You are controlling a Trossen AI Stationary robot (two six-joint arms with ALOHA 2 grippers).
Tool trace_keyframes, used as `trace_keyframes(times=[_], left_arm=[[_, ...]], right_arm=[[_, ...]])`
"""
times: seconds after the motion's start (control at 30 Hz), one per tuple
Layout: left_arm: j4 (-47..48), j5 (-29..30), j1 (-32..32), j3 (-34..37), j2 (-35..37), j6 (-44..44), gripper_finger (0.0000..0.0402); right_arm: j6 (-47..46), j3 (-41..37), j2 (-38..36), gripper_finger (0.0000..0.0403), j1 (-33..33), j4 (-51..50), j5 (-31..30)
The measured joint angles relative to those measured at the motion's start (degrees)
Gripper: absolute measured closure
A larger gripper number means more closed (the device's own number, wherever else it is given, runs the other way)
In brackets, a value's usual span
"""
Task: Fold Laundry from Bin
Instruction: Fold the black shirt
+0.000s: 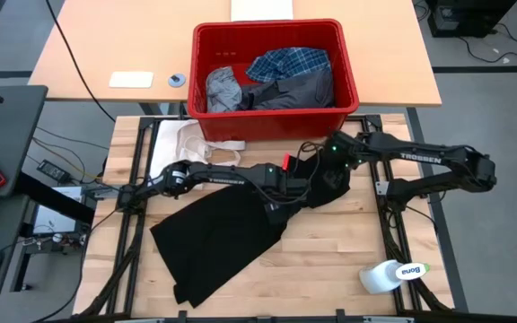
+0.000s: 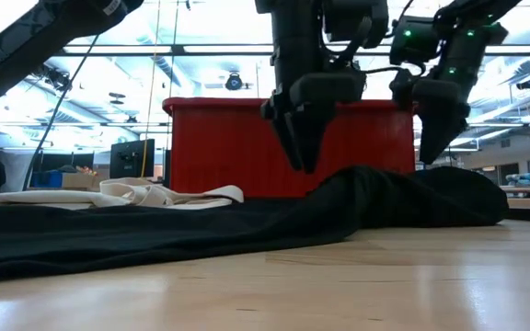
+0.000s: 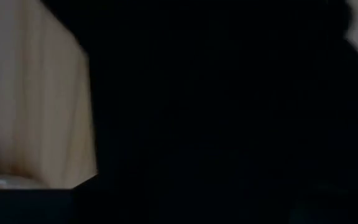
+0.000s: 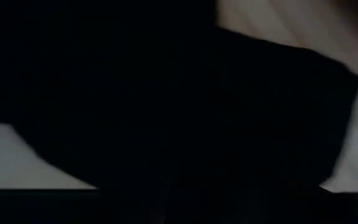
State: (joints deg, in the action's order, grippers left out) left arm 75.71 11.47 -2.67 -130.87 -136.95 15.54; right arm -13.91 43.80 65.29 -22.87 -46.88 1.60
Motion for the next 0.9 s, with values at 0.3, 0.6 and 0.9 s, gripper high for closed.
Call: trace_keyframes(times=[0.3,0.6,0.9], left_arm=[[-19.49,-1.13,-3.91,5.27,-0.39,-6.06,0.0197],[-36.35,-8.18,-2.71,19.65,0.24,-4.91,0.0218],[-44.73,-9.74,-5.29,19.48,-0.32,-7.37,0.0219]], right_arm=[[-6.54,-13.23,-7.37,0.0245,3.83,12.54,0.11],[-3.87,-14.46,-5.44,0.0246,3.87,13.66,-7.19],[-5.45,-14.02,5.41,0.0246,1.24,10.45,-18.99]])
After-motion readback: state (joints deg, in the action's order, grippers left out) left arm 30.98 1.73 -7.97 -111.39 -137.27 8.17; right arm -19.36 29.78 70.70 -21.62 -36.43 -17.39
